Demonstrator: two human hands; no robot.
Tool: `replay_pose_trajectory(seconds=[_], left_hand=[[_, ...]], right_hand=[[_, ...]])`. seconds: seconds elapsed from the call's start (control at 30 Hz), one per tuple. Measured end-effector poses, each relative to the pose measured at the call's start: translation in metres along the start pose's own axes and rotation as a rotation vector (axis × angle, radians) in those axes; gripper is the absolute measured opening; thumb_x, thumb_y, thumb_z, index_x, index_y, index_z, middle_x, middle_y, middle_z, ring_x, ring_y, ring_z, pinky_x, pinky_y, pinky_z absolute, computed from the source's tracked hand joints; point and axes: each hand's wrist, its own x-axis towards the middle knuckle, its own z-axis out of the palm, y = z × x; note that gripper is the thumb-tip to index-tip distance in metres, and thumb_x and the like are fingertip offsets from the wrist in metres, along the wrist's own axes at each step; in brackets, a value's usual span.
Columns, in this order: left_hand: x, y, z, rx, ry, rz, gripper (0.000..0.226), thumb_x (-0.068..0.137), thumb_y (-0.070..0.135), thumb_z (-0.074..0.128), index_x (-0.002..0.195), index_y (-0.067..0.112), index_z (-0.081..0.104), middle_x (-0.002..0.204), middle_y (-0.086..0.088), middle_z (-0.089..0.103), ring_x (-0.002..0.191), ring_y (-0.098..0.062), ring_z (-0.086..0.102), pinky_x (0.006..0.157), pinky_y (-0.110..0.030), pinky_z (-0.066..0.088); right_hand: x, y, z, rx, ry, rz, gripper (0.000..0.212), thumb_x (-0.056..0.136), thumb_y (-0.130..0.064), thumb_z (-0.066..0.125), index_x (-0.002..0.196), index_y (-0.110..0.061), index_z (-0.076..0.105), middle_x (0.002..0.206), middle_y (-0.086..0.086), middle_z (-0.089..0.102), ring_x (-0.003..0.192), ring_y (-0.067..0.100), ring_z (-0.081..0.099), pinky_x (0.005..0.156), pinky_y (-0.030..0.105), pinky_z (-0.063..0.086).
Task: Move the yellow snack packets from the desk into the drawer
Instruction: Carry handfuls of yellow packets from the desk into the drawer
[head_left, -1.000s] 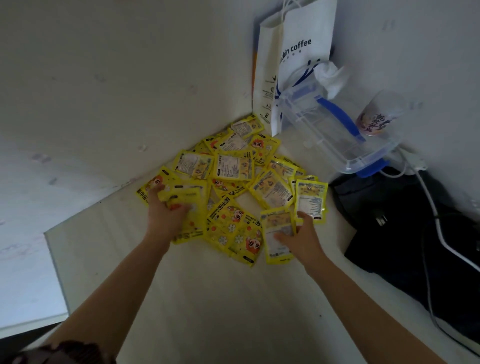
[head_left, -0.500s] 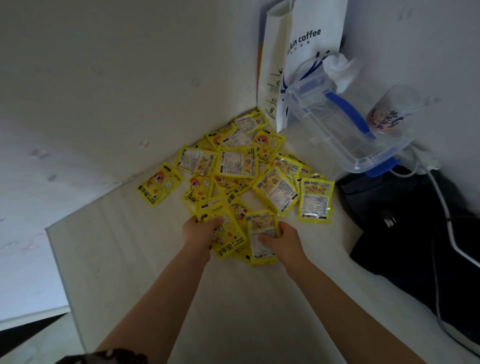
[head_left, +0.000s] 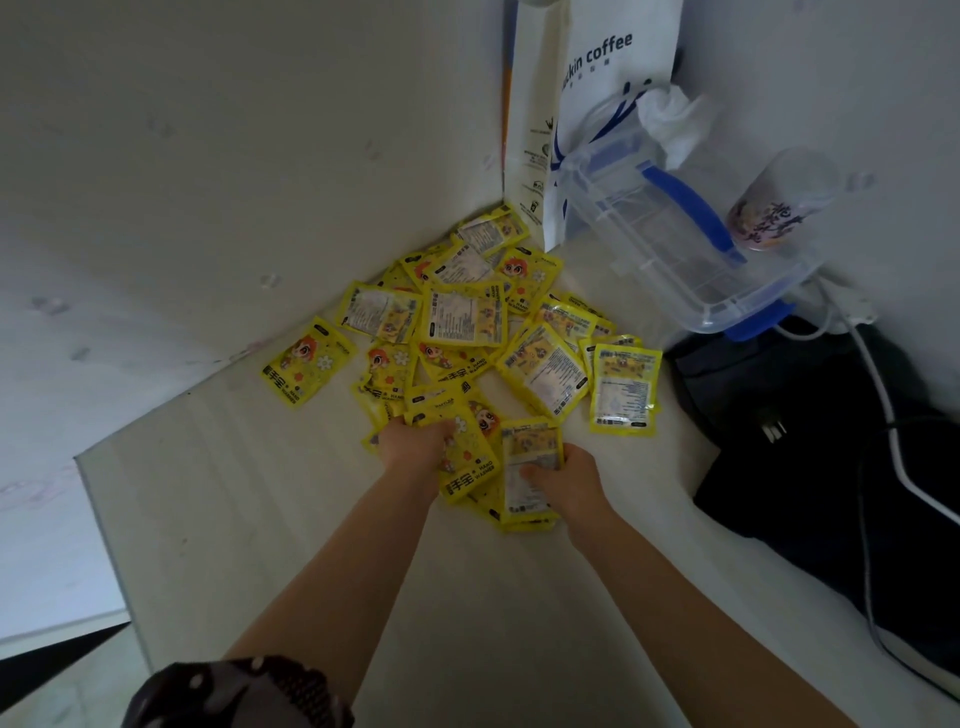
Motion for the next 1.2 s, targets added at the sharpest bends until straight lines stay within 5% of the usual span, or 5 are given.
replay_pose_trajectory(seconds=[0.1,0.33,0.57,1.03,1.2], left_hand=[[0.001,0.001,0.004,0.039,0.009,0.016,0.034,0.072,0.002,0.076,0.104,0.009,0.065,0.086,-0.010,0.070,0.080,-0.030,0.070,0.071,-0.049,0.060],[0.001,0.001,0.013,-0.006,-0.035,0.004,0.033,0.074,0.000,0.074,0.105,0.010,0.064,0.084,-0.009,0.070,0.080,-0.030,0.070,0.073,-0.053,0.059],[-0.001,0.002,0.024,0.062,-0.167,-0.048,0.031,0.076,0.004,0.078,0.101,0.010,0.060,0.079,-0.008,0.067,0.062,-0.021,0.065,0.046,-0.031,0.055],[-0.003,-0.015,0.001,0.033,-0.148,0.049,0.025,0.075,0.007,0.079,0.096,0.012,0.065,0.088,-0.008,0.072,0.077,-0.027,0.072,0.065,-0.041,0.060],[-0.025,-0.029,-0.023,-0.028,-0.195,0.098,0.025,0.077,0.008,0.077,0.099,0.004,0.066,0.079,-0.010,0.070,0.063,-0.022,0.068,0.049,-0.030,0.055]], right_hand=[[0.001,0.001,-0.009,0.004,0.083,-0.001,0.024,0.081,-0.009,0.070,0.104,-0.009,0.068,0.105,0.015,0.070,0.096,0.031,0.067,0.088,0.049,0.055],[0.009,-0.007,-0.024,-0.104,0.153,-0.051,0.025,0.081,-0.015,0.070,0.106,-0.010,0.069,0.107,0.013,0.070,0.102,0.032,0.064,0.092,0.048,0.051],[0.012,-0.012,-0.019,-0.225,0.171,-0.059,0.032,0.083,-0.023,0.069,0.113,-0.012,0.065,0.112,0.012,0.069,0.104,0.030,0.063,0.090,0.042,0.052],[0.002,-0.001,-0.046,-0.010,0.106,-0.051,0.024,0.083,-0.012,0.070,0.106,-0.011,0.065,0.108,0.011,0.069,0.097,0.027,0.066,0.087,0.045,0.054],[-0.019,0.010,-0.062,0.101,0.050,-0.117,0.023,0.084,-0.007,0.068,0.107,-0.013,0.063,0.110,0.011,0.069,0.096,0.025,0.066,0.085,0.041,0.055]])
